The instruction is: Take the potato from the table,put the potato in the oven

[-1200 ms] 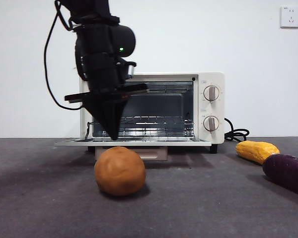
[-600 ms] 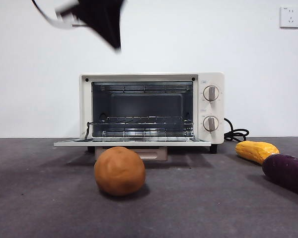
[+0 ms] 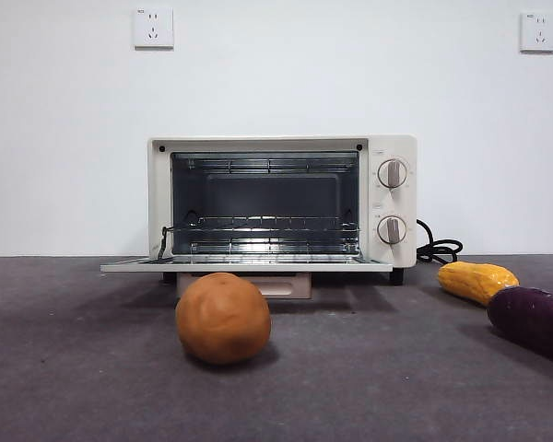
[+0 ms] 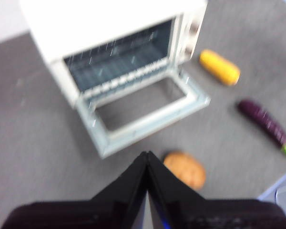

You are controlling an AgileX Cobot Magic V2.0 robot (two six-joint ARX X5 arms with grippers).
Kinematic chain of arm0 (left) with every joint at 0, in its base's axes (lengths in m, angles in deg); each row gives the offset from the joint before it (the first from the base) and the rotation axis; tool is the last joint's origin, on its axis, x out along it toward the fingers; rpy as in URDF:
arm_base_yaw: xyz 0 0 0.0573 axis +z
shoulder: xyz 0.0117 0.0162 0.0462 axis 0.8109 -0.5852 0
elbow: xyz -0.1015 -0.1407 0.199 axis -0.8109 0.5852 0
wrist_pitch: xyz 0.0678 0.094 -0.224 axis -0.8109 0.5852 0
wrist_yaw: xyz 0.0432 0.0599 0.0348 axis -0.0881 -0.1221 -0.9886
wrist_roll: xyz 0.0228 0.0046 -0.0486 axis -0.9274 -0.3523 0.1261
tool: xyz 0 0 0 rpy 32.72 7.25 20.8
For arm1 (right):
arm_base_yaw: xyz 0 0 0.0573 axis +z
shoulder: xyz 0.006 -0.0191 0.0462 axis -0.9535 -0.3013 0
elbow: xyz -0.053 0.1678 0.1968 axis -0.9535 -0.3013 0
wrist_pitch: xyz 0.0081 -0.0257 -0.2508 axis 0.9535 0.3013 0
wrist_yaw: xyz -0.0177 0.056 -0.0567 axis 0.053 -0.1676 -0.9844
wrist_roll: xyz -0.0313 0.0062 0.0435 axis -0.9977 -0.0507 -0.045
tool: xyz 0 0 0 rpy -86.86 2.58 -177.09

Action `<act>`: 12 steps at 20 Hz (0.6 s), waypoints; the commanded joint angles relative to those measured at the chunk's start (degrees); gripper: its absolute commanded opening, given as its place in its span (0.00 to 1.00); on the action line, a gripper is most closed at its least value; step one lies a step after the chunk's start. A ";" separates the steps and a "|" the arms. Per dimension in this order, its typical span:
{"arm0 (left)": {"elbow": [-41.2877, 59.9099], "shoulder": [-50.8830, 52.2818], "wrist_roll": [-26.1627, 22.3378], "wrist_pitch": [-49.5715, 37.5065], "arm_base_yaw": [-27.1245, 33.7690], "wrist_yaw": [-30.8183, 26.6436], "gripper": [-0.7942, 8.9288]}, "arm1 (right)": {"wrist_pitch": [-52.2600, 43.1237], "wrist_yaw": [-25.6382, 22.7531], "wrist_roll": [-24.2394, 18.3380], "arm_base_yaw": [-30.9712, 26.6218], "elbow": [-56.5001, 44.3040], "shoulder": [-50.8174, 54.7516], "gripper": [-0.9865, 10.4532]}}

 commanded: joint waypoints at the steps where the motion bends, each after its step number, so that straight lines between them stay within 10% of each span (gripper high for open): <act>1: 0.74 1.46 -0.83 1.44 -0.07 -0.79 0.08 | -0.83 -3.76 2.97 5.84 0.17 -2.97 0.38; 12: 12.72 13.94 -1.70 1.44 -0.07 -0.66 0.08 | -6.45 -19.32 6.45 26.05 0.24 -21.27 0.72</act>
